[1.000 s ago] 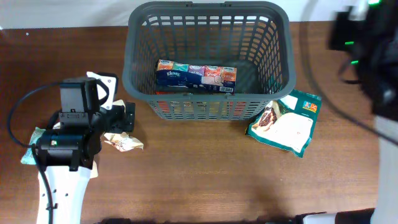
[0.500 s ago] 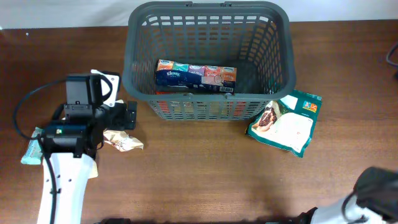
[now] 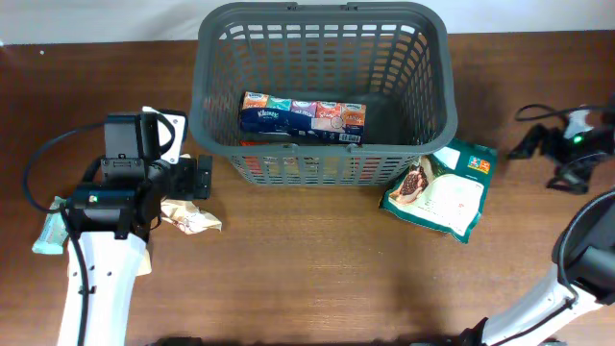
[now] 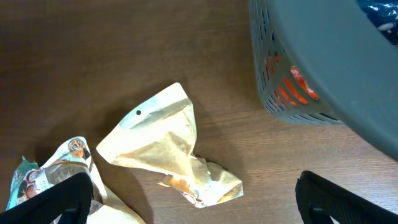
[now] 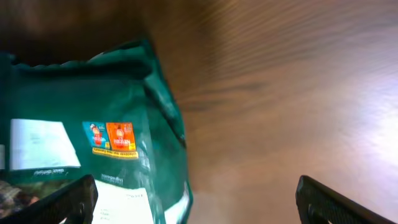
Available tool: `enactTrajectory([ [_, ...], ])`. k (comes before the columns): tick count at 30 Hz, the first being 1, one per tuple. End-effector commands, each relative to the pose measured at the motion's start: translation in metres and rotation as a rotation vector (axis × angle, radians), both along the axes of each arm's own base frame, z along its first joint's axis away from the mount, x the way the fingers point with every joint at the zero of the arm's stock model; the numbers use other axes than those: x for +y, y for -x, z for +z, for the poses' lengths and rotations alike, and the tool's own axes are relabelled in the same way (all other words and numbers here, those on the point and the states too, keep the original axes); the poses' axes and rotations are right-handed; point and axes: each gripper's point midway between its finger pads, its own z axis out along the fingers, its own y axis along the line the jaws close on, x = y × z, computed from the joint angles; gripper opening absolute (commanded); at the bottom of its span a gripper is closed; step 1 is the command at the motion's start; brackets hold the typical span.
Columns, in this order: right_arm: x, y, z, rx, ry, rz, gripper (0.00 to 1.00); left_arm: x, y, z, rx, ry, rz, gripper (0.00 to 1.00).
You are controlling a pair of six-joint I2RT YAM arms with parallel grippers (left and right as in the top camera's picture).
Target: Pack container
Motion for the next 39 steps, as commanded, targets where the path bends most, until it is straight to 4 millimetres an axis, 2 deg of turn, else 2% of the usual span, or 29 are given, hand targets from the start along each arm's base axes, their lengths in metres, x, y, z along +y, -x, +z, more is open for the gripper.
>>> enactTrajectory([
  [1, 0.025, 0.002, -0.020, -0.012, -0.069, 0.061, 0.99, 0.000, -0.002, 0.001, -0.002, -0.012, -0.006, 0.99],
  [8, 0.050, 0.024, -0.064, 0.027, -0.117, 0.101, 0.99, 0.000, -0.002, 0.001, -0.002, -0.012, -0.006, 0.99],
  [15, 0.062, 0.035, -0.078, 0.019, -0.154, 0.152, 0.99, 0.000, -0.004, 0.002, -0.008, -0.012, -0.006, 0.99],
  [24, 0.066, 0.033, -0.076, 0.005, -0.177, 0.148, 0.99, 0.000, -0.005, 0.003, -0.015, -0.011, -0.006, 0.99],
  [30, 0.082, 0.004, -0.056, -0.176, -0.294, 0.146, 0.99, 0.000, -0.005, 0.003, -0.015, -0.012, -0.006, 0.99],
  [34, 0.083, -0.017, -0.037, -0.307, -0.310, 0.157, 0.99, 0.000, -0.005, 0.003, -0.014, -0.012, -0.006, 0.99],
  [39, 0.082, -0.022, -0.031, -0.337, -0.307, 0.161, 0.99, 0.001, -0.005, 0.003, -0.014, -0.013, -0.005, 0.99],
])
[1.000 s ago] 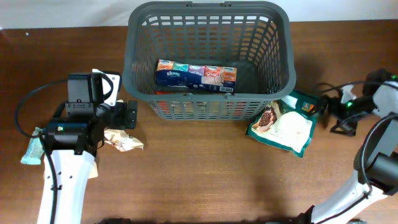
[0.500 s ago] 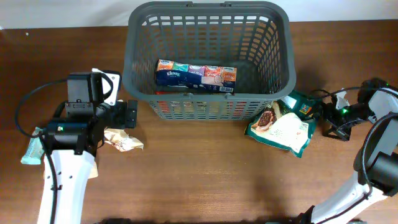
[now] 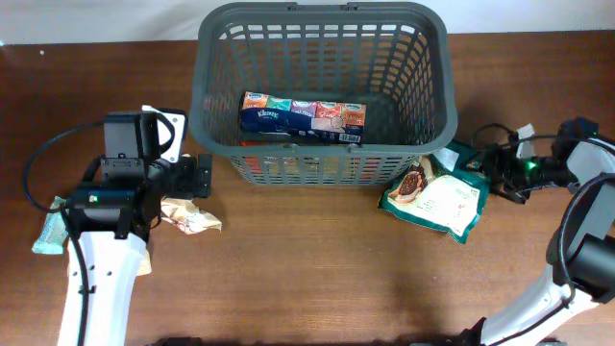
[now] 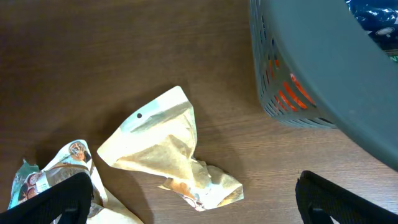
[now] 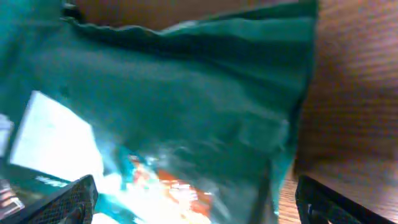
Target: Pack container
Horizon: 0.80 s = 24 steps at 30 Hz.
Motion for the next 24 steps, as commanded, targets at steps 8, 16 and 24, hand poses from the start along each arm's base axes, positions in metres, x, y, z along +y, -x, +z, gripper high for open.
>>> enactTrajectory([
  [8, 0.016, -0.015, 0.032, -0.132, -0.094, 0.018, 0.99, 0.001, -0.003, 0.002, -0.006, -0.025, -0.017, 0.99],
  [16, 0.017, -0.016, 0.034, -0.141, -0.107, 0.018, 0.99, 0.001, -0.003, 0.002, -0.005, -0.028, -0.022, 0.99],
  [24, 0.031, -0.017, 0.032, -0.129, -0.095, 0.058, 0.99, 0.001, -0.003, 0.002, -0.006, -0.028, -0.022, 0.99],
])
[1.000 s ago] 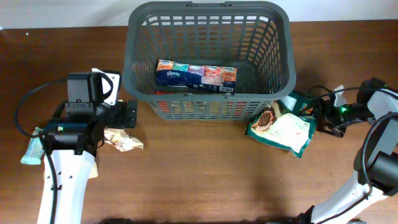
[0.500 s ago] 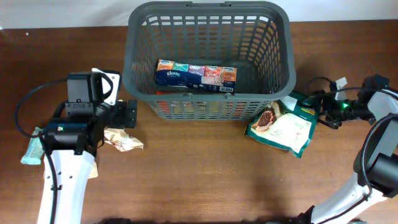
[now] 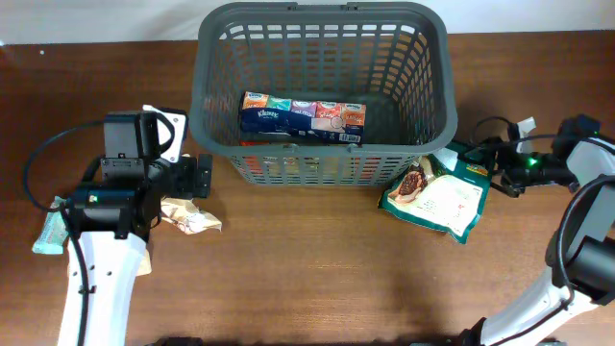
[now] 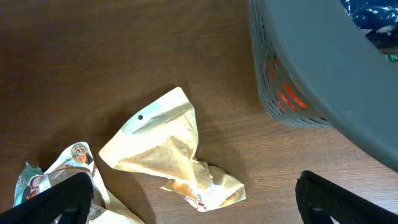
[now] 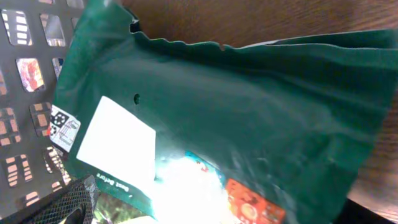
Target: Pack container
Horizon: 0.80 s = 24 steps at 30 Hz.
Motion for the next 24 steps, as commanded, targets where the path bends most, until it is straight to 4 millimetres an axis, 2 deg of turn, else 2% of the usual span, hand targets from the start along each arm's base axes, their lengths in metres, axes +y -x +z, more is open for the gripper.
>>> enactTrajectory([
  [1, 0.018, -0.005, 0.014, -0.050, -0.001, 0.053, 0.99, 0.001, -0.003, 0.002, -0.003, -0.018, -0.010, 0.99],
  [10, 0.031, -0.003, 0.002, -0.008, 0.086, 0.115, 1.00, 0.001, -0.002, 0.002, -0.003, -0.018, -0.010, 0.99],
  [11, 0.031, -0.004, 0.002, -0.009, 0.086, 0.116, 0.93, 0.001, -0.002, 0.002, -0.003, -0.018, -0.010, 0.99],
  [12, 0.031, -0.003, 0.002, -0.008, 0.086, 0.116, 0.64, 0.001, -0.002, 0.002, -0.003, -0.018, -0.010, 0.99],
  [13, 0.031, -0.003, 0.002, -0.008, 0.086, 0.116, 0.42, 0.001, -0.002, 0.002, -0.003, -0.018, -0.010, 0.99],
  [14, 0.031, -0.003, 0.002, -0.008, 0.087, 0.115, 0.09, 0.001, -0.002, 0.002, -0.003, -0.018, -0.010, 0.99],
  [15, 0.030, -0.003, 0.002, -0.008, 0.086, 0.114, 0.04, 0.001, -0.002, 0.002, -0.003, -0.018, -0.010, 0.99],
  [24, 0.030, -0.003, 0.002, 0.003, 0.083, 0.104, 0.04, 0.001, -0.002, 0.002, -0.003, -0.018, -0.010, 0.99],
])
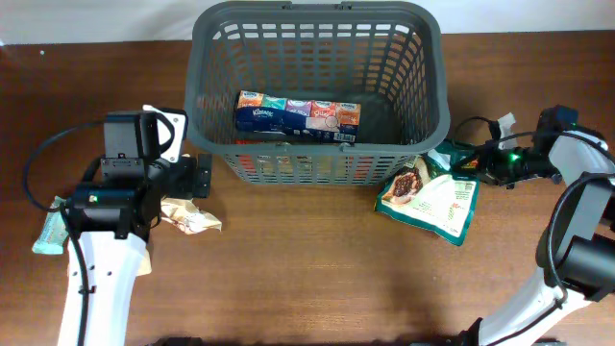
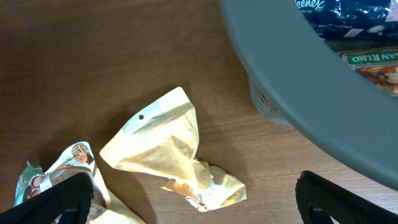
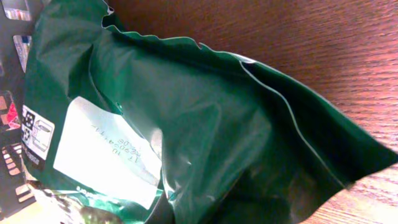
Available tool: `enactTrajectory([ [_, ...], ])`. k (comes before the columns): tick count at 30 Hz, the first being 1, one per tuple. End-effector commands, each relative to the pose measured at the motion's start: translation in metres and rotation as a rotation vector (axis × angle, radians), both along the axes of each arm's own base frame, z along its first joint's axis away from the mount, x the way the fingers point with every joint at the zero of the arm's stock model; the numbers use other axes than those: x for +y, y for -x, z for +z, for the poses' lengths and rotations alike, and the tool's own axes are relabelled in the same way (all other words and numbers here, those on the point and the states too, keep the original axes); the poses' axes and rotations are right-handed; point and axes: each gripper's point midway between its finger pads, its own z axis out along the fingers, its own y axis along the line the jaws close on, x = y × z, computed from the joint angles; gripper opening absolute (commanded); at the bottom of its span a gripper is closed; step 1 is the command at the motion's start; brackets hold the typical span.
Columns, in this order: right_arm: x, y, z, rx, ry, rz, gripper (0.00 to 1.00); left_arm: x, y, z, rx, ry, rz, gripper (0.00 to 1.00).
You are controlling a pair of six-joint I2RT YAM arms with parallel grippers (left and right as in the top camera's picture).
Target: Pack container
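A grey plastic basket (image 1: 437, 86) stands at the back middle, holding a pack of tissues (image 1: 298, 113) and an orange packet under it. To its right lies a green snack bag (image 1: 428, 197), which fills the right wrist view (image 3: 186, 124). My right gripper (image 1: 478, 163) is shut on the bag's upper right corner, and its fingers are mostly hidden by the foil (image 3: 249, 211). My left gripper (image 1: 199, 176) hangs open left of the basket (image 2: 298, 93), over a crumpled beige pouch (image 2: 165, 149).
A second printed pouch (image 2: 43, 180) and a pale green packet (image 1: 48, 231) lie left of the beige one. The left arm's white base (image 1: 171, 130) is close to the basket's left wall. The right arm's cables trail near the table's right edge.
My right gripper went from open around the green bag's corner to shut on it. Bag and basket have shifted slightly left. The left arm has not moved.
My right gripper was first at the far right, apart from the green bag. Then it was at the bag's upper right corner, open. It stayed there with the bag between its fingers, and is now shut on it. The left gripper hung open over the beige pouch throughout.
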Motion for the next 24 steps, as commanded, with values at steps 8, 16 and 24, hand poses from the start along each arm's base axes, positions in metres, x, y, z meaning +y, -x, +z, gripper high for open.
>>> enactTrajectory([
  [8, -0.003, 0.000, 0.013, 0.018, -0.017, -0.046, 0.04, 0.000, -0.003, 0.001, -0.003, -0.016, -0.012, 0.99],
  [16, -0.056, -0.009, 0.063, -0.065, 0.091, -0.146, 0.04, 0.000, -0.005, 0.003, -0.014, -0.016, -0.012, 0.99],
  [24, -0.122, -0.003, 0.155, -0.148, 0.306, -0.270, 0.04, 0.000, -0.007, 0.005, -0.026, -0.015, -0.012, 0.99],
])
